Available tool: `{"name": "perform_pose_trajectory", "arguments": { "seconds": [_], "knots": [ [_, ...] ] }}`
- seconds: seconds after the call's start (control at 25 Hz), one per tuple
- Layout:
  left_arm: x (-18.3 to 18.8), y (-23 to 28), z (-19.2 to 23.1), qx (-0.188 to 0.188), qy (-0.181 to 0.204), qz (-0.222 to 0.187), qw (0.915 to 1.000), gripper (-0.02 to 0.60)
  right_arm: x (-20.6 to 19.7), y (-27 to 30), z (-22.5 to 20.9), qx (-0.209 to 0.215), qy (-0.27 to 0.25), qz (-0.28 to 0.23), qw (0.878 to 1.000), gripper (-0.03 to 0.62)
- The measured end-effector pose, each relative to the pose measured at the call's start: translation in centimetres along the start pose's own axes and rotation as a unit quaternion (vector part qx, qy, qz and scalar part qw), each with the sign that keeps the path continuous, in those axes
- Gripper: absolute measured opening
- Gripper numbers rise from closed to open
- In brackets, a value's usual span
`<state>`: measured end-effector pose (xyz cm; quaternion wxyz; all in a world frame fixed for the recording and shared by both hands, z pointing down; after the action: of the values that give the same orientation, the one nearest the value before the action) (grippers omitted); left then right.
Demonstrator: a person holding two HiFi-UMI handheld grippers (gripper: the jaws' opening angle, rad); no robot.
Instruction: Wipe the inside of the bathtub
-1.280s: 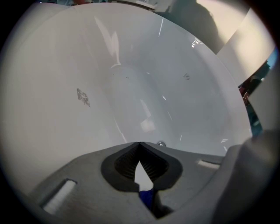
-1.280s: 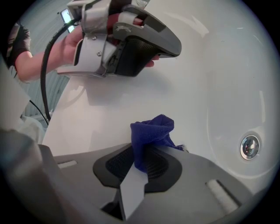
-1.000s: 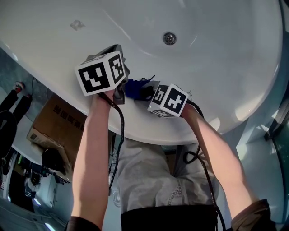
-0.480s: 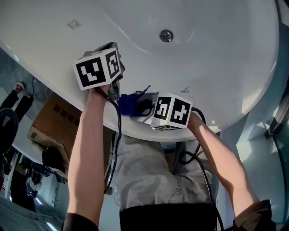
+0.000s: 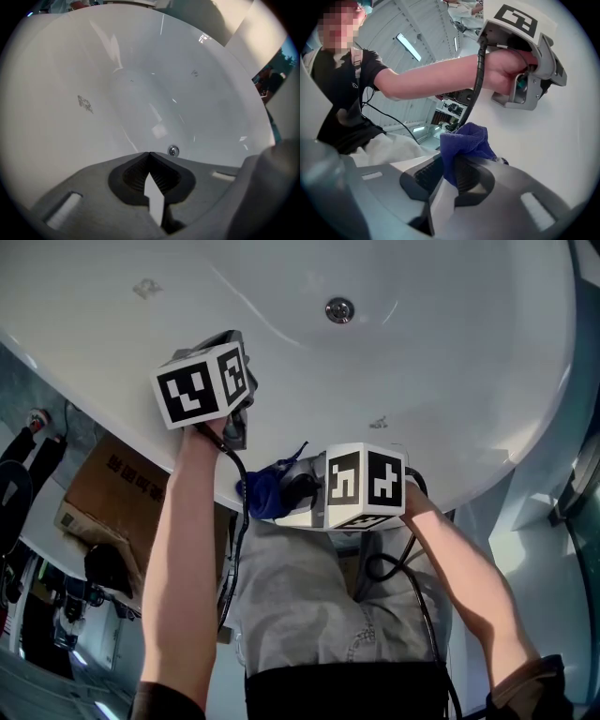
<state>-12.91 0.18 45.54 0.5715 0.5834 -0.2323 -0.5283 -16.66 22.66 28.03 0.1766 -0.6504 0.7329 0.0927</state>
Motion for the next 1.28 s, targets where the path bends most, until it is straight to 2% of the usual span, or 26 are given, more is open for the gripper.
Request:
{"name": "perform_pose_trajectory", "arguments": {
  "seconds": [0.16, 0.28, 0.44, 0.64, 0.88, 1.04, 1.28],
  "knots": [
    [-0.2, 0.0, -0.2, -0.001, -0.001, 0.003, 1.0, 0.002, -0.3, -0.3, 1.7, 0.041, 0.009, 0.018, 0.999, 0.064],
    [-0.3, 0.0, -0.2, -0.001, -0.002, 0.003, 1.0, 0.002, 0.0, -0.9, 1.8, 0.041, 0.0, 0.012, 0.999, 0.064],
    [-0.2, 0.1, -0.5, -0.002, -0.002, -0.001, 1.0, 0.002, 1.7, -3.3, -0.7, -0.024, -0.012, -0.032, 0.999, 0.064],
    [-0.3, 0.0, -0.8, -0.008, -0.005, -0.002, 1.0, 0.002, 3.6, -6.7, -4.3, -0.109, -0.02, -0.064, 0.992, 0.064],
    [-0.9, 0.8, -2.1, -0.025, -0.004, 0.006, 0.9997, 0.002, 3.2, -11.0, -8.7, -0.191, -0.04, -0.021, 0.98, 0.064],
    [-1.8, 1.3, -3.4, -0.035, -0.016, 0.014, 0.9992, 0.002, 2.9, -13.3, -11.7, -0.251, -0.049, 0.0, 0.967, 0.064],
    [-3.0, 2.0, -5.2, -0.057, -0.016, 0.027, 0.9979, 0.002, 3.1, -14.7, -15.2, -0.307, -0.063, 0.014, 0.949, 0.066]
  ]
}}
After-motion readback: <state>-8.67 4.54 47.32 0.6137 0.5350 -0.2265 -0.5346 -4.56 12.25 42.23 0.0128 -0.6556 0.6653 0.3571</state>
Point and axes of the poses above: the fingertips, and each gripper's own axes: y forward along the fingers, z to its left, x out of its top, the point moved 1 cm from there along -y, backward along the fingers, and after that the axes turned 12 degrees about -z, right-handed, at the moved point
